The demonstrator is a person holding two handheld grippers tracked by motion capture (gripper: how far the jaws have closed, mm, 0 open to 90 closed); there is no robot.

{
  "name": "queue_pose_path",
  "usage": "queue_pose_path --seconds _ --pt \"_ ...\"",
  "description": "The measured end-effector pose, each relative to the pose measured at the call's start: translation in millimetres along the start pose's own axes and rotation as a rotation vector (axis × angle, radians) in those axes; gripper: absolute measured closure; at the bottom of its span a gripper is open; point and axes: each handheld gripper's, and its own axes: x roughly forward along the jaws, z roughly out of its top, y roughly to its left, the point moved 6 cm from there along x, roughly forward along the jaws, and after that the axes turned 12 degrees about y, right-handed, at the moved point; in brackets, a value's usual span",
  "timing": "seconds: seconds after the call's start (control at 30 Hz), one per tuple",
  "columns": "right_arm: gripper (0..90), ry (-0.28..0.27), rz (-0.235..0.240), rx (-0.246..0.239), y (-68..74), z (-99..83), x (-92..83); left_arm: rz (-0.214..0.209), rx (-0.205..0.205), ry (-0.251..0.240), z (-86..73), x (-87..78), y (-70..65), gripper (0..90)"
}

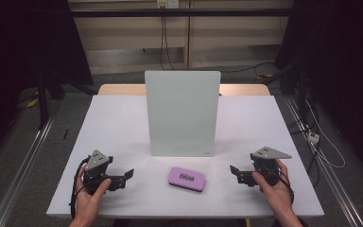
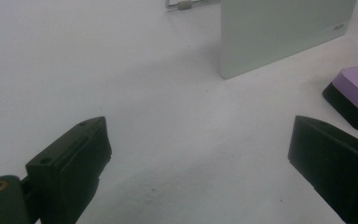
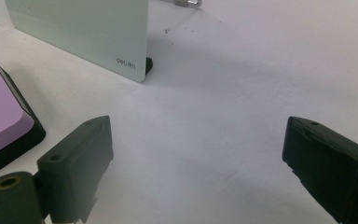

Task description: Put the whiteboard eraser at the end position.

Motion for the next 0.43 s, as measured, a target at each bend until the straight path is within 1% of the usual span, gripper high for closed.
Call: queue_pose_path --seconds 0.07,0.13,0.23,0.33,0.37,0.43 --pt "8.6 -0.016 0.0 0.013 -2.0 -3.0 -1.3 0.0 0.001 -0.001 -0.2 -0.2 -0.5 5.4" --pt "8.6 -0.032 -0.003 0.036 -4.8 -6.4 -3.6 0.001 0.004 -0.001 -0.6 -1.8 -1.0 5.4" --pt "8.1 -0.049 -0.02 0.053 -7.0 -9.4 -6.5 0.001 0.004 -0.009 -0.9 -3.9 -0.7 5.4" --pt "8.1 -0.04 -0.022 0.051 -7.1 -11.2 -4.1 0.011 -0.002 -0.019 -1.1 -6.0 1.4 5.4" --pt "8.1 -0.036 -0.019 0.053 -7.0 -11.4 -3.2 0.011 -0.007 -0.028 -0.6 -6.0 2.2 5.3" --pt "8.2 -0.034 -0.013 0.055 -6.9 -11.1 -2.0 0.018 -0.012 -0.03 -0.1 -5.9 4.7 5.3"
